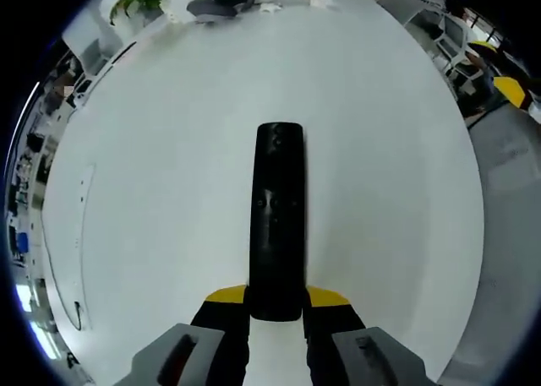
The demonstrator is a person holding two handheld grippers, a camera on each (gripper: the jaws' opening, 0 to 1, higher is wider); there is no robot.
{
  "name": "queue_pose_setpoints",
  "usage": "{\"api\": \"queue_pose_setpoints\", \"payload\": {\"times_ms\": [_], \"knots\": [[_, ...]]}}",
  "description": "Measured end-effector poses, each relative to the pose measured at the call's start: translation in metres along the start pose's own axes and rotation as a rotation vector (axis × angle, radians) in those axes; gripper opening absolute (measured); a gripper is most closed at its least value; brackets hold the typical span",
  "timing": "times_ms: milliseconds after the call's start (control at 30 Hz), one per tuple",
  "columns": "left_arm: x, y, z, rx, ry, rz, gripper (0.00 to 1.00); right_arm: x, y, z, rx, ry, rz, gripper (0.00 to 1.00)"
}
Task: Press the specified remote control buttons in sequence, fully releasing each button before pressing the next.
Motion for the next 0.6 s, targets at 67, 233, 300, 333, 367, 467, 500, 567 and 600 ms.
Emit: {"api": "queue_pose_setpoints", "payload": {"times_ms": [67, 233, 300, 333, 367, 467, 500, 567, 600], "knots": [[0.0, -0.001, -0.003, -0.007, 0.0, -0.003, 0.23, 0.0, 0.0, 0.0, -0.003, 0.001, 0.001, 0.39], [0.001, -0.002, -0.01, -0.021, -0.007, -0.007, 0.23, 0.001, 0.0, -0.001, -0.005, -0.003, 0.0, 0.39], [0.001, -0.002, -0.014, -0.032, -0.009, 0.008, 0.23, 0.0, 0.0, -0.001, -0.006, -0.003, 0.0, 0.38], [0.001, -0.002, -0.017, -0.041, -0.008, 0.018, 0.23, 0.0, 0.0, -0.001, -0.005, 0.001, 0.002, 0.37], [0.0, -0.002, -0.018, -0.039, -0.009, 0.024, 0.23, 0.0, 0.0, 0.0, -0.005, 0.005, 0.003, 0.36], [0.001, -0.003, -0.024, -0.046, -0.009, 0.053, 0.23, 0.001, 0.001, 0.002, -0.012, 0.02, -0.005, 0.34], [0.001, -0.004, -0.026, -0.055, -0.01, 0.059, 0.23, 0.001, 0.002, 0.002, -0.014, 0.019, -0.007, 0.33], [0.001, -0.004, -0.029, -0.052, -0.006, 0.065, 0.23, 0.001, 0.0, 0.002, -0.015, 0.021, 0.004, 0.28], [0.001, -0.005, -0.029, -0.041, -0.002, 0.067, 0.23, 0.0, -0.001, 0.002, -0.012, 0.02, 0.009, 0.26]]}}
Point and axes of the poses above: the point that each gripper's makers call its tool centre point, and the gripper's own axes: x roughly backward along the fingers, z roughly to its left, y roughly out of its top, the point moved 2 cm from there along x, roughly backward along the fingers, and after that the axes turned 3 degrees about -z, right-handed, at the moved point
